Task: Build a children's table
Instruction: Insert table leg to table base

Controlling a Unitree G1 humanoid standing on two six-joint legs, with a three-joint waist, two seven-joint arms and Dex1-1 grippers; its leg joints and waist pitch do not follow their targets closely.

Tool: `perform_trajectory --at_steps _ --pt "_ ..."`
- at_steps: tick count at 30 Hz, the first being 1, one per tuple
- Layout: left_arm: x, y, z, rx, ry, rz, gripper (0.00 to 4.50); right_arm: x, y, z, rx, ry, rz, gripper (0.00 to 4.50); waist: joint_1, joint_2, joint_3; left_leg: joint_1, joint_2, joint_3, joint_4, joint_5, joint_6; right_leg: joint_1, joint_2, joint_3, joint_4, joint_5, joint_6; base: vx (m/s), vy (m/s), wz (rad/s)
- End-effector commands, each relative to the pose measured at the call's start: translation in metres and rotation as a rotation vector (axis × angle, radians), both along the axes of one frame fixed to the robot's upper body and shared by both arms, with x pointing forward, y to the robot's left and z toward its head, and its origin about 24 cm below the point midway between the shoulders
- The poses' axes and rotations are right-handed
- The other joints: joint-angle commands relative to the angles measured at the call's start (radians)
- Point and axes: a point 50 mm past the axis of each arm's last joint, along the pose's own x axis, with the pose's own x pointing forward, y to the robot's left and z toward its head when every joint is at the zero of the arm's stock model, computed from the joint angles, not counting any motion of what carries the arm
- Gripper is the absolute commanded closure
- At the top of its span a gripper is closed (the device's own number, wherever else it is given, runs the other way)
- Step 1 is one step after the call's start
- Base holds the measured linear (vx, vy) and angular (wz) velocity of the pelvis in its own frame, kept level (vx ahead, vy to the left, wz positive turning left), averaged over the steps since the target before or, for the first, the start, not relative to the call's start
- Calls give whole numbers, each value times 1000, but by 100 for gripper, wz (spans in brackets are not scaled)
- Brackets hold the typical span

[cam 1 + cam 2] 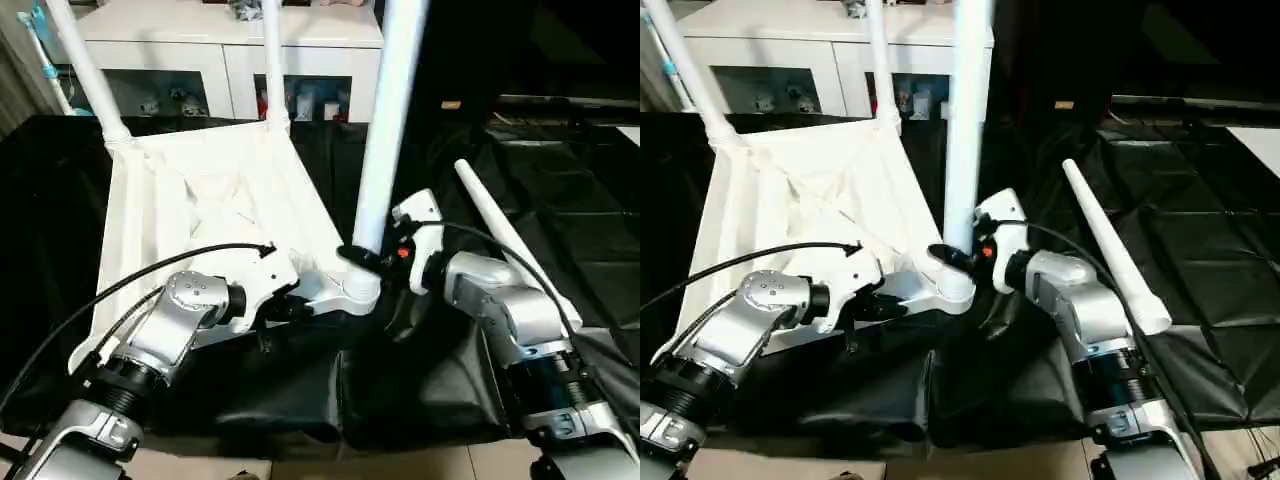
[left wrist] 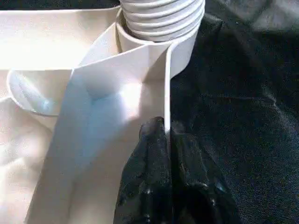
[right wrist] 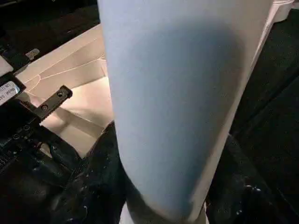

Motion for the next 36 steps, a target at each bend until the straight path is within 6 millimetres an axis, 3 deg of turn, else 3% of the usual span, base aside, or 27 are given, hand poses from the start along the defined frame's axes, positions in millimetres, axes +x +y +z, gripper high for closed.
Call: perform_trajectory --at_steps 1,12,26,31,33,34,36 --pt "-11 -4 -16 10 65 -35 450 -2 0 -9 -35 31 7 264 -1 -9 -59 12 52 -20 -76 -241 12 41 -88 55 -83 -341 -153 0 0 0" --pt "-11 -5 -15 15 58 -34 450 8 -2 -12 44 54 -73 264 -3 -8 -60 12 52 -20 -77 -249 9 41 -89 55 -84 -337 -160 0 0 0" --pt "-7 -3 -13 18 35 -8 450 -10 -13 -37 91 3 -119 264 -1 -3 -59 14 53 -21 -80 -284 7 39 -89 55 -89 -353 -156 0 0 0" --pt "-4 -4 -12 17 30 -7 450 -14 -18 -45 173 2 -199 264 -3 6 -56 17 52 -26 -84 -333 0 36 -89 53 -97 -404 -146 0 0 0" --pt "-4 -4 -12 18 30 -10 450 -15 -18 -47 199 9 -218 264 -4 5 -57 17 52 -26 -84 -340 2 35 -89 53 -99 -421 -142 0 0 0" --pt "-4 -3 -12 20 29 -11 450 -17 -19 -49 207 10 -229 264 -3 15 -58 18 53 -27 -85 -342 -1 34 -89 54 -99 -414 -142 0 0 0" --pt "-3 -3 -11 22 30 -13 450 -18 -20 -53 212 24 -251 264 -3 14 -60 15 53 -26 -85 -338 1 36 -88 54 -98 -386 -146 0 0 0"
